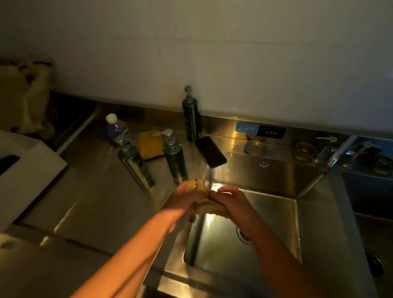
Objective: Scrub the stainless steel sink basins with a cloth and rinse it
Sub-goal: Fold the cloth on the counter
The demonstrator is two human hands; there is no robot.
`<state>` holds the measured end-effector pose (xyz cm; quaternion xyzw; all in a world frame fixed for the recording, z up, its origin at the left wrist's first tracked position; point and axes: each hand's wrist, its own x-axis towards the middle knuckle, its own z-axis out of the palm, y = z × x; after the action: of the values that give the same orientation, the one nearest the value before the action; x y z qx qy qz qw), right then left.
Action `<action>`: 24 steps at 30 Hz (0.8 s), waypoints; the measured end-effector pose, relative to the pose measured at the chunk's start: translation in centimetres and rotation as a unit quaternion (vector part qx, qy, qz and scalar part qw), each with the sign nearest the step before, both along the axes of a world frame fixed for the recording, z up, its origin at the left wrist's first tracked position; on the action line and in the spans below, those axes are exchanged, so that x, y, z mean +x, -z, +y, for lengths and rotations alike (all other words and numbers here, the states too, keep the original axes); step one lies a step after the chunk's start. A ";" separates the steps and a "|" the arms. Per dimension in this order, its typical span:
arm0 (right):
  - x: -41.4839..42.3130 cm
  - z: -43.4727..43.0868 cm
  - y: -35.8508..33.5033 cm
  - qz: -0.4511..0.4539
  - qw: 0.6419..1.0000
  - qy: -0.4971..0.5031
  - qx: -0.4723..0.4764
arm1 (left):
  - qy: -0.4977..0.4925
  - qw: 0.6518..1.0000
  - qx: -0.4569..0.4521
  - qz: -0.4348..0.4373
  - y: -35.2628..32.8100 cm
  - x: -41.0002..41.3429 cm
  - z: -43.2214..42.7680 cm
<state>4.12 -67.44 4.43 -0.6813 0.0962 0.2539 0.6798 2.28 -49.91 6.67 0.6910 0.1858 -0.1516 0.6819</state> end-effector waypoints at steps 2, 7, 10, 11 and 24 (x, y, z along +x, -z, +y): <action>-0.3 2.0 1.0 -0.061 0.993 -0.076 -0.073 | -0.014 0.998 0.054 0.000 0.4 -1.3 1.7; -1.4 5.4 1.3 -0.162 0.961 -0.140 -0.176 | -0.008 0.996 0.084 0.035 0.8 -4.7 7.0; -2.2 6.6 1.0 -0.145 0.969 -0.111 -0.164 | -0.009 0.994 0.096 0.047 0.9 -6.1 9.3; -2.6 6.9 0.8 -0.141 0.970 -0.112 -0.166 | -0.007 0.994 0.092 0.052 1.1 -6.2 9.9; -3.8 9.5 4.7 -0.112 0.945 0.058 -0.301 | 0.051 0.989 0.140 0.024 6.8 -2.4 17.3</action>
<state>0.29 -57.92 -0.31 -0.8714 0.1304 0.0958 0.4632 -0.14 -32.57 -0.09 0.7845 0.1862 -0.1749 0.5651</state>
